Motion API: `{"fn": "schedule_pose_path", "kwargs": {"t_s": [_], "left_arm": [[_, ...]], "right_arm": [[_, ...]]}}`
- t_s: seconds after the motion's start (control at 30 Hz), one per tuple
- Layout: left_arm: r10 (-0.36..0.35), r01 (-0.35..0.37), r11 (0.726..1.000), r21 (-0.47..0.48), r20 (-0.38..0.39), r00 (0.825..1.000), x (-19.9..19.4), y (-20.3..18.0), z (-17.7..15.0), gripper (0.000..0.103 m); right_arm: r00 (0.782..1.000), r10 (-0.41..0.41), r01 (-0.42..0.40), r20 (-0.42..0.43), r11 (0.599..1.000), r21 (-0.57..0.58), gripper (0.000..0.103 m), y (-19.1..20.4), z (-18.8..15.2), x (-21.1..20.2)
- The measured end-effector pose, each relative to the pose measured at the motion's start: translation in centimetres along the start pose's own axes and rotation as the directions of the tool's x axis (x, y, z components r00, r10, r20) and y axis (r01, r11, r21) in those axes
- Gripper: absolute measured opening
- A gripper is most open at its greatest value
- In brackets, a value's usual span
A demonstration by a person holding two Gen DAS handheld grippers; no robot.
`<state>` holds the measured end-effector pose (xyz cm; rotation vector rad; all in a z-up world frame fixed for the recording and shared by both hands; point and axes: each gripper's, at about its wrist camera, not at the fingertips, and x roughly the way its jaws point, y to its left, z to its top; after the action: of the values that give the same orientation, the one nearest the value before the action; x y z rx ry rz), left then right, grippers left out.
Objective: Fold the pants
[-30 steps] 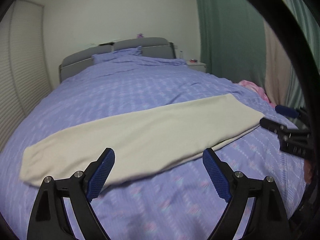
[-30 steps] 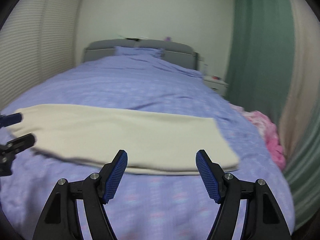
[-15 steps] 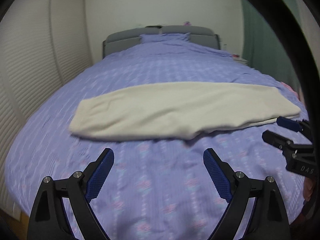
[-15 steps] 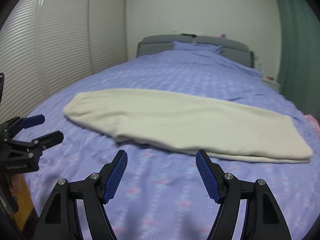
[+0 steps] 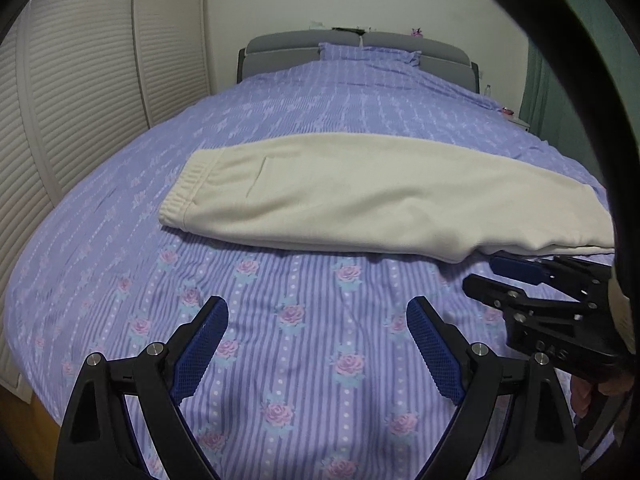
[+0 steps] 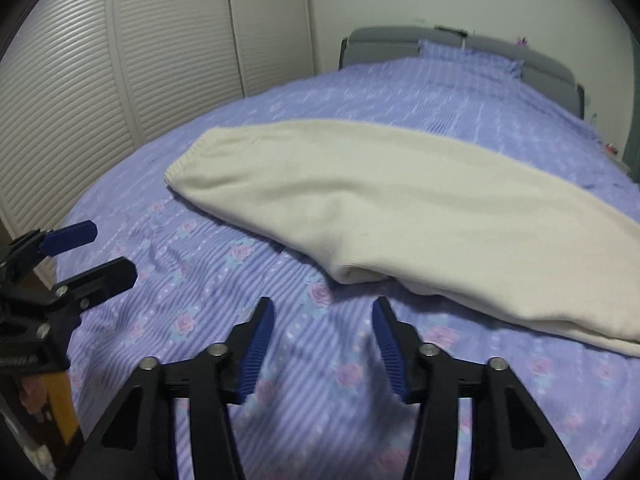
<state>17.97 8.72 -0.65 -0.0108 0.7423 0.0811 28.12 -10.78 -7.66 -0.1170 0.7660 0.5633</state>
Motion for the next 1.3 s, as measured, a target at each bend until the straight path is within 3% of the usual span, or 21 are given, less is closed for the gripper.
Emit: {"fn": "schedule_pose_path", "kwargs": {"t_s": [0.23, 0.37, 0.83, 0.9, 0.97, 1.17, 1.3], "left_arm": [[0.005, -0.006, 1.0, -0.028, -0.03, 1.0, 1.5, 0.8, 0.1, 0.092], [0.01, -0.011, 0.999, -0.038, -0.035, 0.999, 1.9, 1.0, 0.3, 0.092], [0.01, -0.014, 0.998, -0.054, -0.07, 0.998, 3.5, 1.2, 0.3, 0.092], [0.012, -0.016, 0.998, -0.068, -0.072, 0.997, 3.5, 1.5, 0.5, 0.092], [0.009, -0.015, 0.996, -0.084, -0.068, 0.998, 3.4, 2.0, 0.7, 0.092], [0.043, -0.047, 0.994, -0.096, -0.034, 0.998, 2.3, 3.1, 1.1, 0.092], [0.068, -0.074, 0.991, -0.114, -0.055, 0.996, 2.4, 4.0, 1.0, 0.092]], "right_arm": [[0.999, -0.028, 0.028, -0.024, 0.999, -0.023, 0.04, -0.1, 1.5, 2.5], [0.998, -0.056, 0.058, 0.027, 0.996, -0.063, 0.038, -0.2, 3.0, 1.5], [0.996, -0.03, 0.025, -0.086, 0.998, -0.059, 0.038, -1.6, 3.0, 5.4], [0.995, -0.023, 0.015, -0.1, 0.997, -0.079, 0.02, -1.1, 3.2, 5.4], [0.994, -0.02, 0.012, -0.109, 0.997, -0.075, 0.014, -0.7, 3.3, 4.6], [0.996, 0.016, -0.018, -0.084, 1.0, -0.017, 0.013, 0.2, 3.1, 0.4], [0.982, 0.04, -0.031, -0.184, 0.998, 0.052, 0.013, -0.6, 1.1, 3.5]]}}
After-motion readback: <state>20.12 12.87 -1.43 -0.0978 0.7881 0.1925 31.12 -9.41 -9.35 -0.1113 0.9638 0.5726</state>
